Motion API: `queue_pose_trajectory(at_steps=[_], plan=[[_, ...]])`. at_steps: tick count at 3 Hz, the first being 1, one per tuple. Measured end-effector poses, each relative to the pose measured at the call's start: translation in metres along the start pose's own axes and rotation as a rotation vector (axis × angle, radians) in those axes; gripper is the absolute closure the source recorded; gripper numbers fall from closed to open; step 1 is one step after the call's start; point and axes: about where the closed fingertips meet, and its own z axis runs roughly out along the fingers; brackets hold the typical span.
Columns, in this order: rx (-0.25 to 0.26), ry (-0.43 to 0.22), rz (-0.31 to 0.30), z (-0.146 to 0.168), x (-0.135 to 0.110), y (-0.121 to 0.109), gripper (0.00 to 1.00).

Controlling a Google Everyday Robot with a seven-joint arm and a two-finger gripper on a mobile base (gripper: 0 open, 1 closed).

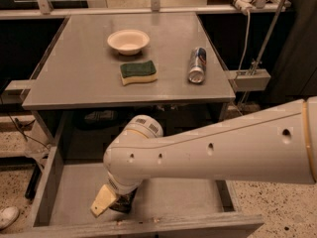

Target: Pick rxbar chocolate from top drawer and place on counter

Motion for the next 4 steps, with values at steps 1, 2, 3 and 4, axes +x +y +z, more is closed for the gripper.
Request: queue_pose_trajectory(at_steps=[1, 2, 3, 4], plan=[[0.065, 0.001, -0.069, -0.002, -0.013, 0.003, 0.00], [0.061, 0.003, -0.081, 0.002, -0.009, 0.004, 0.00], [0.085, 0.011, -0.127, 0.014, -0.004, 0.004, 0.00], [0.123, 0.001, -0.160, 0.020, -0.004, -0.001, 0.00]])
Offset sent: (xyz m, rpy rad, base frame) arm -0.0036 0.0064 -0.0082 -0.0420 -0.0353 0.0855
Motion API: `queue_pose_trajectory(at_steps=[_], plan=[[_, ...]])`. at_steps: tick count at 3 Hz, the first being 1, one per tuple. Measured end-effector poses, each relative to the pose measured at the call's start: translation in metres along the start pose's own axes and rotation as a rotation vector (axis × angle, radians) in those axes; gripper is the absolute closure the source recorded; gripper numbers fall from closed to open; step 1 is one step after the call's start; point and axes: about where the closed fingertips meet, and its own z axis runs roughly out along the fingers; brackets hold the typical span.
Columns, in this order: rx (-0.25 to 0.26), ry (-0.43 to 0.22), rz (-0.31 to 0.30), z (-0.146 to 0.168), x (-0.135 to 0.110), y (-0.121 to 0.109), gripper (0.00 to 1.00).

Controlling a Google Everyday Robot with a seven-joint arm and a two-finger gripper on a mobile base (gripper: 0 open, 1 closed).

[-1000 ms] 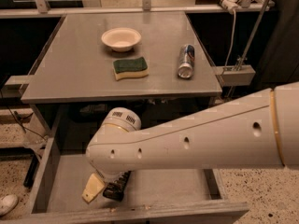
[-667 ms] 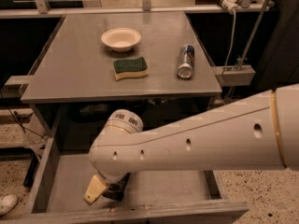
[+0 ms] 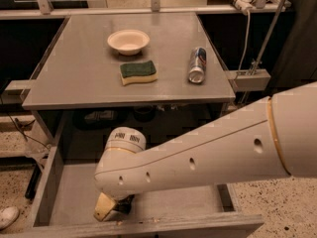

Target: Pick rxbar chocolate from top drawer and place on counter

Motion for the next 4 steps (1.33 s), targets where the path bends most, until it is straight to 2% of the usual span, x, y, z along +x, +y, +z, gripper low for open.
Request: queue_pose_trajectory(at_steps=[2, 4], plan=[[0.026, 0.002, -0.110, 0.018, -0.006, -0.009, 0.00], [-0.001, 0.033, -0.232, 0.026, 0.012, -0.011, 0.00]])
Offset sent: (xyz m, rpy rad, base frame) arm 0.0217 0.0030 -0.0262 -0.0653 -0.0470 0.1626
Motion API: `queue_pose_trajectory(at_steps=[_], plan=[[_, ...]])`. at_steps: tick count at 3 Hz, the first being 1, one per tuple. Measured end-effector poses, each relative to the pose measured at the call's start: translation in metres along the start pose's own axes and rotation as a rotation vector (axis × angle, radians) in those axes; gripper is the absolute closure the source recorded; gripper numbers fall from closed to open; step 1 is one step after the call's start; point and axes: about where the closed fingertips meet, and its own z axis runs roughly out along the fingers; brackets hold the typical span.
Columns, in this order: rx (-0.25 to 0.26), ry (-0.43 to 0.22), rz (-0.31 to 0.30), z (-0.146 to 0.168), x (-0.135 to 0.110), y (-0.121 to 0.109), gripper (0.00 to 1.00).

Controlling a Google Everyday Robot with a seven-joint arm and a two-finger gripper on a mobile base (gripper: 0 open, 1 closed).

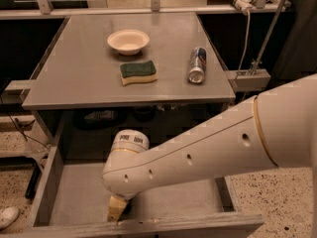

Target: Pick rxbar chocolate from top drawer and place on counter

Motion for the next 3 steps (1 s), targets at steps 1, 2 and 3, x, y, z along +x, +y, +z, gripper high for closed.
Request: queue_pose_trajectory(at_steps=[1, 2, 3], plan=[[-0.011, 0.002, -0.045, 0.0007, 0.0062, 0.0009, 0.00], [-0.011, 0.002, -0.046, 0.0007, 0.0062, 0.0009, 0.19], [-0.011, 0.002, -0.046, 0.0006, 0.0062, 0.0009, 0.43]])
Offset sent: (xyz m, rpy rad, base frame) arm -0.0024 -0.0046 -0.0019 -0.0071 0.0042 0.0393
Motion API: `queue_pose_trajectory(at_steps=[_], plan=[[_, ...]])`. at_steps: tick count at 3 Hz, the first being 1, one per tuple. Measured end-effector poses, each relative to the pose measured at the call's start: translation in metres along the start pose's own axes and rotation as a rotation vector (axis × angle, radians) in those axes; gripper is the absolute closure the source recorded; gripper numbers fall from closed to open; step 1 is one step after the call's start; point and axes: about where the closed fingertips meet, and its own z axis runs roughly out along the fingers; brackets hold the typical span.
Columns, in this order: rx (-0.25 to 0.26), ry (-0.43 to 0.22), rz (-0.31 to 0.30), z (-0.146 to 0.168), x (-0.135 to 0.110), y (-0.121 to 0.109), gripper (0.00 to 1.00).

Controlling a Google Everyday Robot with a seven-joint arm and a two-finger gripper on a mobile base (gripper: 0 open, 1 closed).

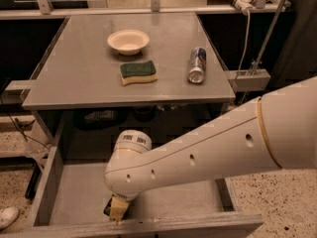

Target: Pick rxbar chocolate from top drawer and place on counter

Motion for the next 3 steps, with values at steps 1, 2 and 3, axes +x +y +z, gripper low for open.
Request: queue_pose_trajectory(at_steps=[1, 2, 3], plan=[[0.000, 0.000, 0.000, 0.0000, 0.0000, 0.0000, 0.64], [0.000, 0.000, 0.000, 0.0000, 0.0000, 0.0000, 0.89], [0.000, 0.000, 0.000, 0.0000, 0.0000, 0.0000, 1.00]])
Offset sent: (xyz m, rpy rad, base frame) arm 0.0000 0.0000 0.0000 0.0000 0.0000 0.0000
